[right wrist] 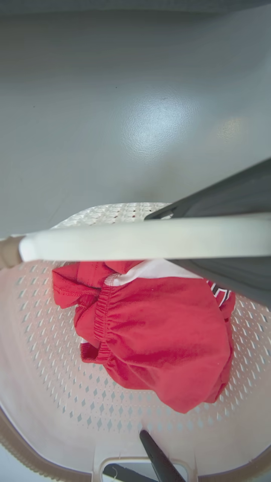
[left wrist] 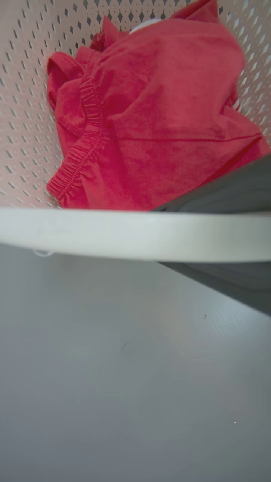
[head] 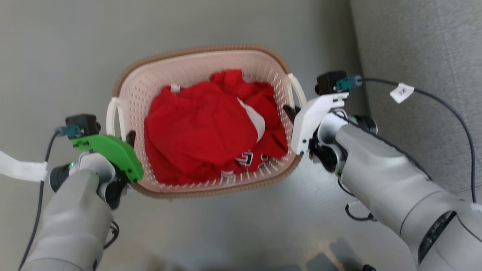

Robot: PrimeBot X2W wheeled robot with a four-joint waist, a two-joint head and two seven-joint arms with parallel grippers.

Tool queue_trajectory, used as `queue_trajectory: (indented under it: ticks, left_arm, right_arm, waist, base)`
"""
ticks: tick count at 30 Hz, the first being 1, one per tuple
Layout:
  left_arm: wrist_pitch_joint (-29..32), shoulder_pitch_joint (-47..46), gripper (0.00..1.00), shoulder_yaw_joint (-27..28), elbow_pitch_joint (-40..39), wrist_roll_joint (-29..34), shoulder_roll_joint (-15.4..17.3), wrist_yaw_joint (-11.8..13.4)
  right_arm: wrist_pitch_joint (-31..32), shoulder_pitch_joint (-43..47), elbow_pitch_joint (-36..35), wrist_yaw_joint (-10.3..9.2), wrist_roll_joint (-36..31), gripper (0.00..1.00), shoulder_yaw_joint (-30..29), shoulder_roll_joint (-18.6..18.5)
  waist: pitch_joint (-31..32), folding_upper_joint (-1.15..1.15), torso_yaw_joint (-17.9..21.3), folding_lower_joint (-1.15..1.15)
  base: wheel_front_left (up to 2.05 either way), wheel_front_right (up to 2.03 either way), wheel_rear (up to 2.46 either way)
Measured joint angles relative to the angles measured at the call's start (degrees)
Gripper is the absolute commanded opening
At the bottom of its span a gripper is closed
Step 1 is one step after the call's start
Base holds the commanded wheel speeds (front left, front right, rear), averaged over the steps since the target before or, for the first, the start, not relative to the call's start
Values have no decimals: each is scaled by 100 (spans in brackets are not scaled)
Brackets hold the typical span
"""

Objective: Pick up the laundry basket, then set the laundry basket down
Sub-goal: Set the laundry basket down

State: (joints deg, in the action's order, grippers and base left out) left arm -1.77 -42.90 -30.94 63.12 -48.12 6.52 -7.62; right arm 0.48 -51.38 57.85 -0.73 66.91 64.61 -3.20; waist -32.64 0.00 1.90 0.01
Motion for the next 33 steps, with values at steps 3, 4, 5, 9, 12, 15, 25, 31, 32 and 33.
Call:
queue_trajectory:
  ticks: [3, 4, 5, 9, 12, 15, 25, 31, 32, 33]
  left_arm:
    - [-34, -127, 0, 2, -31, 13, 24, 0]
    - [-66, -175, 0, 3, -40, 35, 33, 0]
    - [-86, -219, 0, 7, -52, 49, 43, 0]
    - [-138, -395, 0, 10, -63, 57, 62, 0]
    - [-189, -522, 0, 10, -64, 105, 63, 5]
    - [-215, -659, 0, 11, -63, 123, 63, 9]
    - [-335, -1098, 0, 2, -56, 271, 87, 14]
    - [-393, -1289, 0, -7, -25, 293, 91, 14]
    - [-415, -1307, 0, -5, -13, 293, 91, 14]
    - [-442, -1321, 0, -4, -1, 293, 91, 14]
  right_arm:
    - [-35, -158, 2, -38, -18, 0, 5, 1]
    - [-57, -207, 3, -38, -33, 0, 5, 2]
    - [-82, -253, 4, -40, -44, 0, 5, 1]
    - [-148, -419, 15, -40, -49, 0, 0, -1]
    - [-196, -532, 37, -41, -49, 0, -12, -4]
    - [-244, -655, 51, -40, -51, 0, -19, -11]
    - [-464, -1010, 89, -36, -51, 0, -89, -23]
    - [-609, -1148, 162, -30, -51, 0, -100, -11]
    - [-620, -1168, 172, -29, -52, 0, -100, -8]
    - [-667, -1180, 185, -20, -52, 0, -99, -3]
  waist:
    - [-169, 0, -17, 0]
    - [-227, 0, -23, 0]
    - [-283, 0, -29, 0]
    - [-515, 0, -52, 0]
    - [-690, 0, -70, 0]
    - [-856, 0, -90, 0]
    - [-1362, 0, -153, 0]
    - [-1639, 0, -184, 0]
    - [-1683, 0, -189, 0]
    - [-1723, 0, -191, 0]
  base:
    - [0, 0, 0]
    - [0, 0, 0]
    - [0, 0, 0]
    - [0, 0, 0]
    - [0, 0, 0]
    - [0, 0, 0]
    - [0, 0, 0]
    - [0, 0, 0]
    - [0, 0, 0]
    - [0, 0, 0]
